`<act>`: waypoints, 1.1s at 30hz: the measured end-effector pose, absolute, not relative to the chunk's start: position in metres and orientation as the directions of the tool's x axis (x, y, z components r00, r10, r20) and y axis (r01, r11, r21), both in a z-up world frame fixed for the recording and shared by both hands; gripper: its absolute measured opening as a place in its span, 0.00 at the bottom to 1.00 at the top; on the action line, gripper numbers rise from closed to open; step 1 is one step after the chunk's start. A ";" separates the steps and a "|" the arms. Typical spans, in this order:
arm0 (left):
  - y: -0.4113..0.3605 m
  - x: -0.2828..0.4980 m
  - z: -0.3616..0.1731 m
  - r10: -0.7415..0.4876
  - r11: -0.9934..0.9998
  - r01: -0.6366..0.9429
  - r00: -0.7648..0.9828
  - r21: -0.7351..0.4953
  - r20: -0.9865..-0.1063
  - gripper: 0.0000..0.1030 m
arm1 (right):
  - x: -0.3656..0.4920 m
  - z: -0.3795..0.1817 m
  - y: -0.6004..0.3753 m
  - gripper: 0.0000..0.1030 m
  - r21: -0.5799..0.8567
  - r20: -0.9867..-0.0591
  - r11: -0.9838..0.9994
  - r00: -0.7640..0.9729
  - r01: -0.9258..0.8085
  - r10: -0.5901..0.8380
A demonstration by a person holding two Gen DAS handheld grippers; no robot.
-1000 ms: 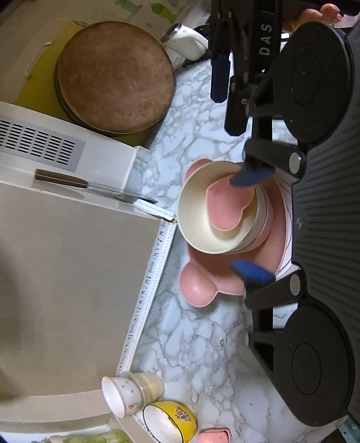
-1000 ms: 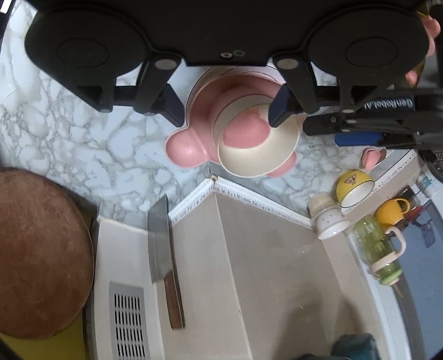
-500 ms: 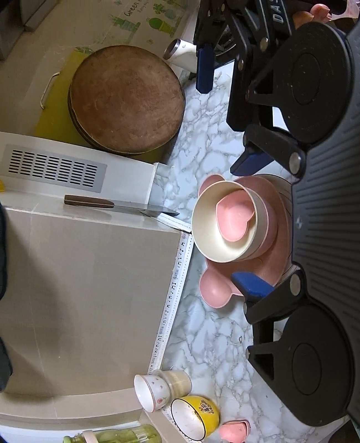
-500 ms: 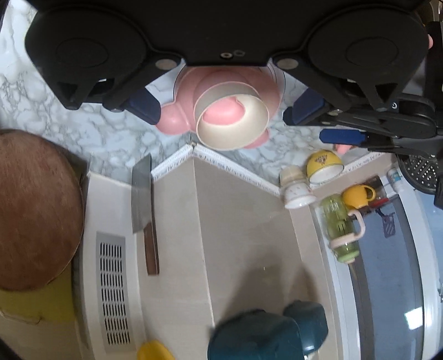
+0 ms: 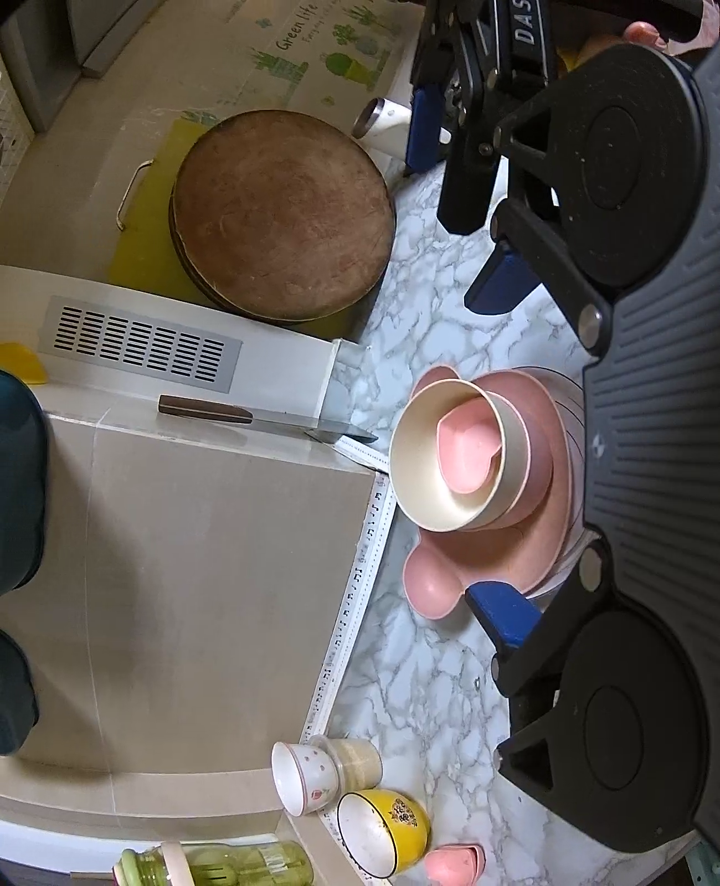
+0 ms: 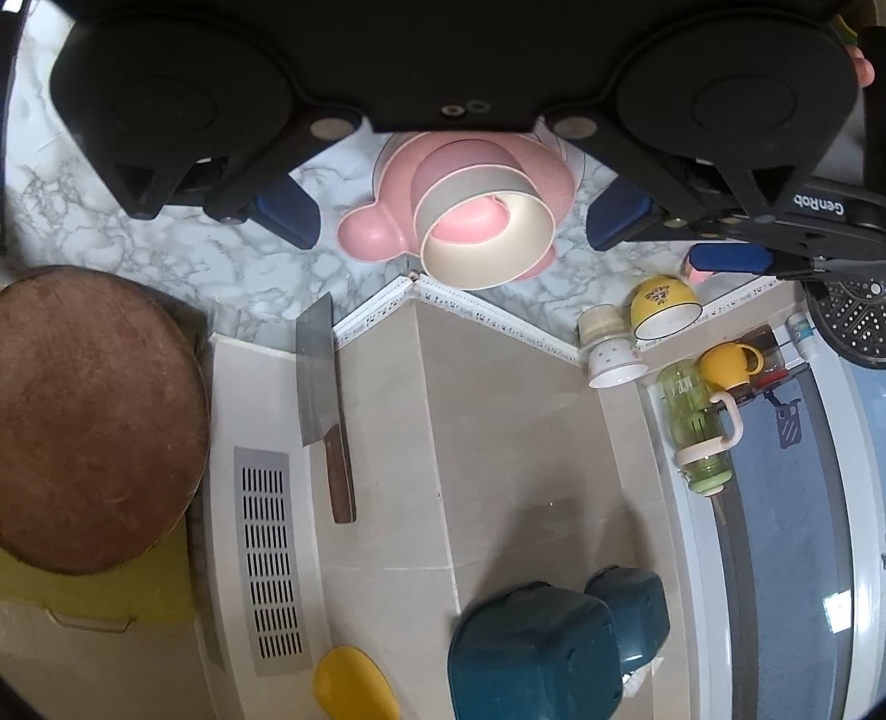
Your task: Organize plates and bowls
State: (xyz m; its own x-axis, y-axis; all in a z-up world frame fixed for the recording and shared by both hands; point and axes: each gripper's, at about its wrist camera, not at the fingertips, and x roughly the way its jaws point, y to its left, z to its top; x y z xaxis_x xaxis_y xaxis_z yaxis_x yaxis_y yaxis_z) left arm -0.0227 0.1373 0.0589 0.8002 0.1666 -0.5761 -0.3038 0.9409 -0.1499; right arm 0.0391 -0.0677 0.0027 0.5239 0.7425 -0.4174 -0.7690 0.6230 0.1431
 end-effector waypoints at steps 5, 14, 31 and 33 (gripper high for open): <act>0.129 -0.030 0.056 0.184 0.941 -0.311 0.803 -0.135 -0.567 1.00 | 0.029 -0.001 -0.072 1.00 0.132 -0.421 0.640 0.542 -0.757 0.728; 0.122 -0.043 0.053 0.185 0.934 -0.321 0.808 -0.155 -0.559 1.00 | 0.017 -0.007 -0.076 1.00 0.132 -0.419 0.647 0.550 -0.751 0.723; 0.125 -0.050 0.054 0.172 0.927 -0.324 0.816 -0.189 -0.552 1.00 | 0.019 -0.008 -0.078 1.00 0.130 -0.426 0.669 0.568 -0.732 0.704; 0.124 -0.051 0.054 0.173 0.928 -0.322 0.817 -0.186 -0.550 1.00 | 0.019 -0.007 -0.079 1.00 0.133 -0.425 0.672 0.571 -0.728 0.703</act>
